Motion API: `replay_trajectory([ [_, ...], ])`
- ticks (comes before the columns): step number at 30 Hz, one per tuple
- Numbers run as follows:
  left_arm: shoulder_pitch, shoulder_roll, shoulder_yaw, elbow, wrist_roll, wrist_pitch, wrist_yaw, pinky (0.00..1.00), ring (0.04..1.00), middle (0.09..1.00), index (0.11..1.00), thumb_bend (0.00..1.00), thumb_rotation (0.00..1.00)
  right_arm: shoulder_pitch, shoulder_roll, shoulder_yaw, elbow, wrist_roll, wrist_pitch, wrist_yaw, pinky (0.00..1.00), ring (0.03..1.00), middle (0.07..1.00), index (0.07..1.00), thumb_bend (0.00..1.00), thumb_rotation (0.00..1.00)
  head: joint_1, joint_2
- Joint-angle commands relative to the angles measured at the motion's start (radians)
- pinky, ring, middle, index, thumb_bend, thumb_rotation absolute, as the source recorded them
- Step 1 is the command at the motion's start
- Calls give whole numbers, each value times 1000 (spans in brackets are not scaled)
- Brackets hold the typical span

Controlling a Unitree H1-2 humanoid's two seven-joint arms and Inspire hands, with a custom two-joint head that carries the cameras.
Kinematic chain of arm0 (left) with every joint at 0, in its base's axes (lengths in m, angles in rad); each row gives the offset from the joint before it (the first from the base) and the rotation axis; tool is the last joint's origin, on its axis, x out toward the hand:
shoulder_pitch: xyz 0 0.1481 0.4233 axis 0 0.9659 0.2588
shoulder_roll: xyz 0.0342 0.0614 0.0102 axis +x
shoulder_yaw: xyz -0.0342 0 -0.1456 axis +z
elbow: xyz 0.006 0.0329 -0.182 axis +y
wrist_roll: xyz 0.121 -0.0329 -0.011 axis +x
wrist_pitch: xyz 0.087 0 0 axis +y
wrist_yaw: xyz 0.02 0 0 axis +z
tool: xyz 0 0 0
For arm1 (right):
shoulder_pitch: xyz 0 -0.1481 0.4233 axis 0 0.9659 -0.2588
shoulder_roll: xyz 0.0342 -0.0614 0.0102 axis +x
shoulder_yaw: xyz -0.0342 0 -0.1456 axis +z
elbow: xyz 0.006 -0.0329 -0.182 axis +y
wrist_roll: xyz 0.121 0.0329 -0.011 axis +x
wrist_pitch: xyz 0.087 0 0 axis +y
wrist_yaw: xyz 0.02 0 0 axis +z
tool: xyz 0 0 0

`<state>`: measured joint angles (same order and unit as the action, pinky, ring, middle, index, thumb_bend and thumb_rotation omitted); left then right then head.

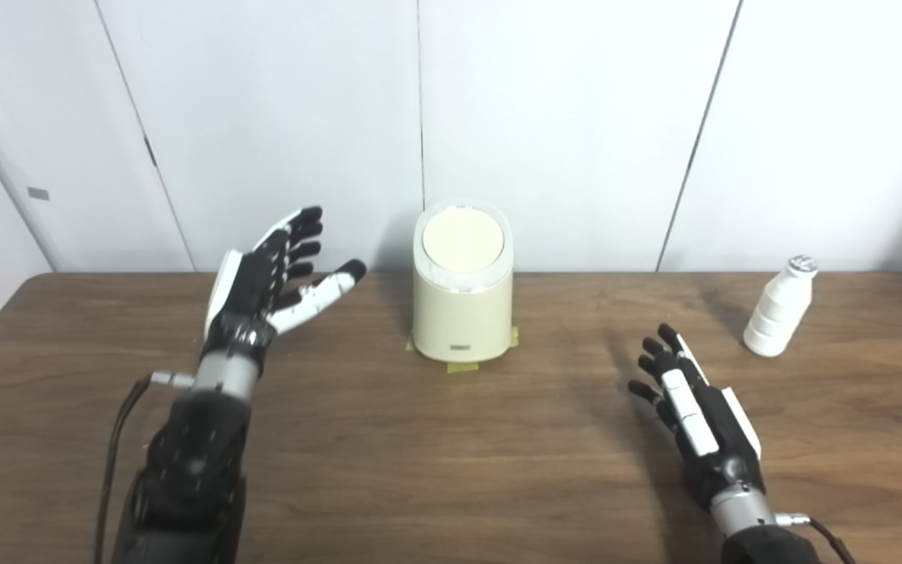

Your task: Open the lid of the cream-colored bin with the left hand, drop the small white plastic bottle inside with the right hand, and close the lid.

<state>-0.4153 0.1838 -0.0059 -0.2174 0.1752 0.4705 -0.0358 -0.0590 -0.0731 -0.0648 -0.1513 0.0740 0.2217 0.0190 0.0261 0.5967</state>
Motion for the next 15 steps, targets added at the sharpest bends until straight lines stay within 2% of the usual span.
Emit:
replay_trajectory([
  [1,-111,11,-14,30,35,-5,3,807,858,881,899,719,273,-34,3,-5,-20,8,-42,1,840,938,948,983,635,782,1,2],
  [6,-219,8,-41,165,55,-29,4,762,839,875,899,764,261,-29,1,-4,-19,3,-48,3,839,940,949,981,645,797,-2,3],
  [13,-336,17,-113,350,103,-139,3,733,842,884,920,803,249,-26,7,0,-28,2,-44,1,838,935,943,954,636,836,-10,4],
  [15,-363,16,-131,388,114,-151,0,733,853,896,931,815,257,-26,11,0,-30,2,-40,-2,838,933,942,953,639,839,-11,4],
])
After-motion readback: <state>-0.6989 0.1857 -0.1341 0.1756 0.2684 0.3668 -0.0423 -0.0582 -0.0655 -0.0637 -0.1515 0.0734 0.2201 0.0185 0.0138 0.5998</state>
